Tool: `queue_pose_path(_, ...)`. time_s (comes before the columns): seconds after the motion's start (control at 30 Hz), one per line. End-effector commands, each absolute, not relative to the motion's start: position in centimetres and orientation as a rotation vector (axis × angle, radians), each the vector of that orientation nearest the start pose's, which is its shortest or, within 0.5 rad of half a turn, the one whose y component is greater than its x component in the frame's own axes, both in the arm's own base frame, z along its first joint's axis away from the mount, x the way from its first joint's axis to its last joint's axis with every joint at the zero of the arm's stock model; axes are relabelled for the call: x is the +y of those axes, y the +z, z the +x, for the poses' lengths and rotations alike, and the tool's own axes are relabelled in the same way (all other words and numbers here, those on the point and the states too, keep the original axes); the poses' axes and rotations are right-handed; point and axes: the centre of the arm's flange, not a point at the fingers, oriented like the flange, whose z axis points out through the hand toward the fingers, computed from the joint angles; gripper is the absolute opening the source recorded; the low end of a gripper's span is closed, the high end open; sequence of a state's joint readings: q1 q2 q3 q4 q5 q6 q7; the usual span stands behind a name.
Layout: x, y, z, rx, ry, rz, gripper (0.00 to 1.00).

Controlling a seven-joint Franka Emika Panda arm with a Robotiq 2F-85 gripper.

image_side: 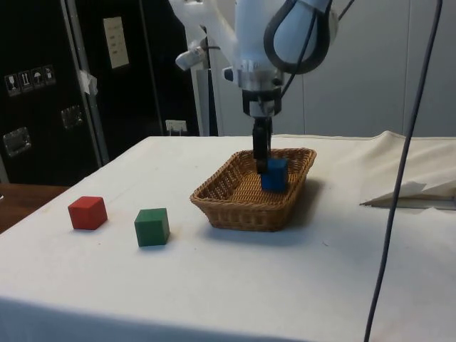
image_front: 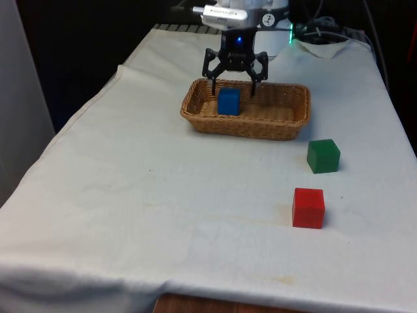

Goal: Pick up exactly two blocks and place them into the basket.

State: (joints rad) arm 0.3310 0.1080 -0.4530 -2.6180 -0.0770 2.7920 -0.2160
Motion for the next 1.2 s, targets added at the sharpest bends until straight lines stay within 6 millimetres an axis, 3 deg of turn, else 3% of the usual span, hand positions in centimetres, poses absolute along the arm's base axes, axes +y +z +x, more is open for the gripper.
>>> queue_pose_path(0.0, -5.3, 22.9, 43.9, -0.269, -0.094, -3.216, 1.00)
queue_pose_path(0.27, -3.5, 25.2, 44.3, -0.271, -0.120, -3.199, 1.00)
queue_pose_path(0.53, 0.0, 28.3, 45.8, -0.286, -0.147, -3.178, 1.00)
queue_pose_path(1.17, 4.9, 30.8, 49.7, -0.318, -0.191, -3.175, 1.00)
